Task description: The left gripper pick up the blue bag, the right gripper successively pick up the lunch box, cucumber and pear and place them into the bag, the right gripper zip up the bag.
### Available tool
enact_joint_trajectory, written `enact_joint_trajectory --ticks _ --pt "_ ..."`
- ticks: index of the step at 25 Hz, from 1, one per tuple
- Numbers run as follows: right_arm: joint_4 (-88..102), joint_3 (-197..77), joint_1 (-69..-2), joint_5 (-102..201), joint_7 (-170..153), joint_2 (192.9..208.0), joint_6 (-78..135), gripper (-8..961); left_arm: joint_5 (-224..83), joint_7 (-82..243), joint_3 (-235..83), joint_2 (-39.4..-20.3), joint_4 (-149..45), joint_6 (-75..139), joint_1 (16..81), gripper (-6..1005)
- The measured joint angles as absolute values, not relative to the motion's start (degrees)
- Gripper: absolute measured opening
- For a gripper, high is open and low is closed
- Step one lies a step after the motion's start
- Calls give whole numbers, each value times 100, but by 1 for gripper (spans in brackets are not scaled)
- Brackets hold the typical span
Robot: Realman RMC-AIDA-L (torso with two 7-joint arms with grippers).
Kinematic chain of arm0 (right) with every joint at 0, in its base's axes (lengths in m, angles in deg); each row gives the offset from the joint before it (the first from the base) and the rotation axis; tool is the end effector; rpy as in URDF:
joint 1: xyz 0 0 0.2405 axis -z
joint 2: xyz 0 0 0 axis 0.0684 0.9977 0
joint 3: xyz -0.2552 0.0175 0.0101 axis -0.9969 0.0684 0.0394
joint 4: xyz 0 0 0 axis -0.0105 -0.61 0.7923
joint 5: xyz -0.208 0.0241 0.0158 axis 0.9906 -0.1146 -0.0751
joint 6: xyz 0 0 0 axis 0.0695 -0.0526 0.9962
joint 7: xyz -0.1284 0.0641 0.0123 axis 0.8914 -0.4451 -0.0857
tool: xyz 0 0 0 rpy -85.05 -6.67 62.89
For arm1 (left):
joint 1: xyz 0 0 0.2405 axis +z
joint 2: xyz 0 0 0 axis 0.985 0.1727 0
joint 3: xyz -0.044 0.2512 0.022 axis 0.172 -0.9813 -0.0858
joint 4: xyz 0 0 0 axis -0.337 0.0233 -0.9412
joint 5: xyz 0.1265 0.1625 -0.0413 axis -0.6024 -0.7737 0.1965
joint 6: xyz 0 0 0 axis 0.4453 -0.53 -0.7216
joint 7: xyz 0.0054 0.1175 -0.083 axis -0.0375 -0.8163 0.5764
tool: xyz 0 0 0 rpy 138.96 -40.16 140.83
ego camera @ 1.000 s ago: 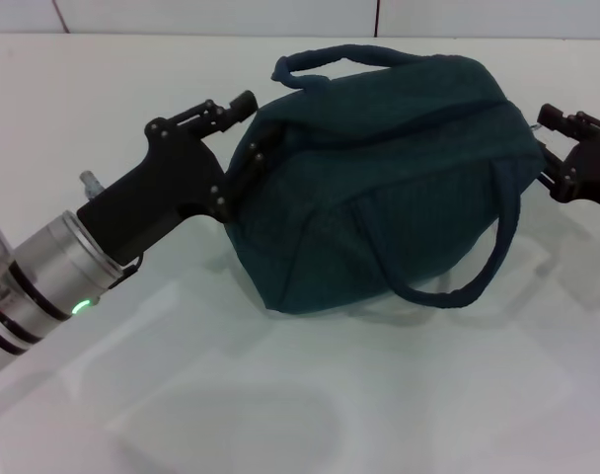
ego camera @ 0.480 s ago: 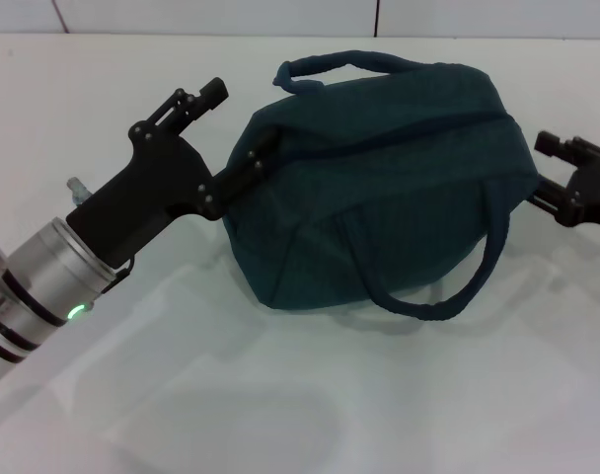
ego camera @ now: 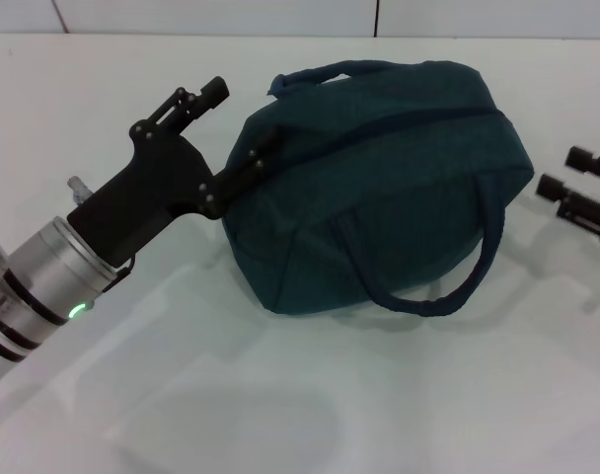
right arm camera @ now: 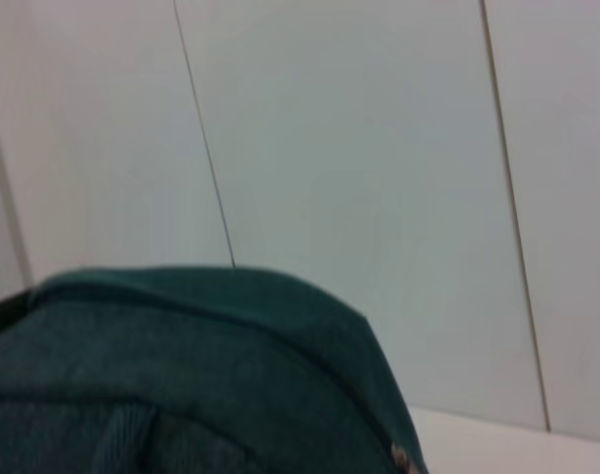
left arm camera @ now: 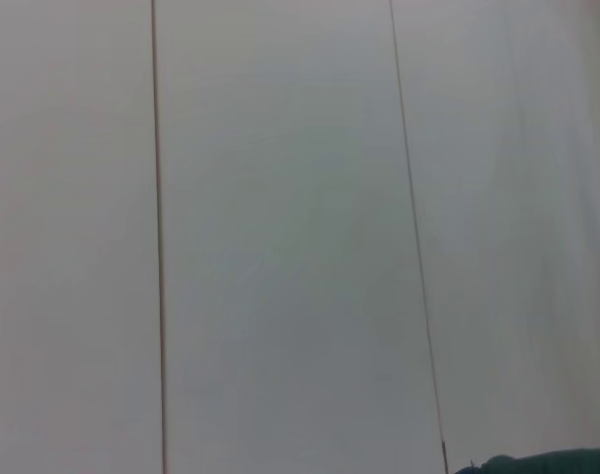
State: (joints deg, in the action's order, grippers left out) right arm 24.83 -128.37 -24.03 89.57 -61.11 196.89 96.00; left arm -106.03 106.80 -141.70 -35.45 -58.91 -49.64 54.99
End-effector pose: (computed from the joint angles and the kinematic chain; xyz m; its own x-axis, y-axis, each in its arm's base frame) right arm 0.3166 0.3155 0.0248 0.6886 -0.1660 -0.7059 -0.5728 -0.7214 -0.3892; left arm -0.2587 0.2932 -0.0377 0.6051 -0.1863 0.7740 0.4430 -0.7290 -0.5219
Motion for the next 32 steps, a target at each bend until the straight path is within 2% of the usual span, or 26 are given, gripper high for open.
enact_joint_trajectory --ticks 3,6,8,16,19,24,32 --pt "2462 -12405 -2361 8945 -6227 19723 9655 604 -10595 10634 -14150 -3562 -5891 -5009 5493 723" --pt "2524 -11701 -2223 8975 -6307 19931 9631 604 -10449 10557 -14162 -3568 -5882 -5243 5500 718" --pt "2665 -11543 -2129 9003 -6282 20016 9630 603 -10227 10547 -14170 -3569 -5821 -5448 5529 714" --pt "3186 -11591 -2071 9143 -5799 20207 10252 606 -9901 10754 -14184 -3540 -5619 -6076 5515 706" --pt "3491 -11831 -2115 9160 -5908 20236 10305 604 -10349 11268 -14229 -3451 -5993 -6124 5471 703" --pt "3631 -12565 -2521 9434 -6174 20195 10784 574 -11940 11875 -14256 -3265 -6798 -6025 5461 700" --pt "3602 -12681 -2753 10112 -6125 20289 11127 552 -12319 11646 -14138 -3316 -6901 -5875 5742 700"
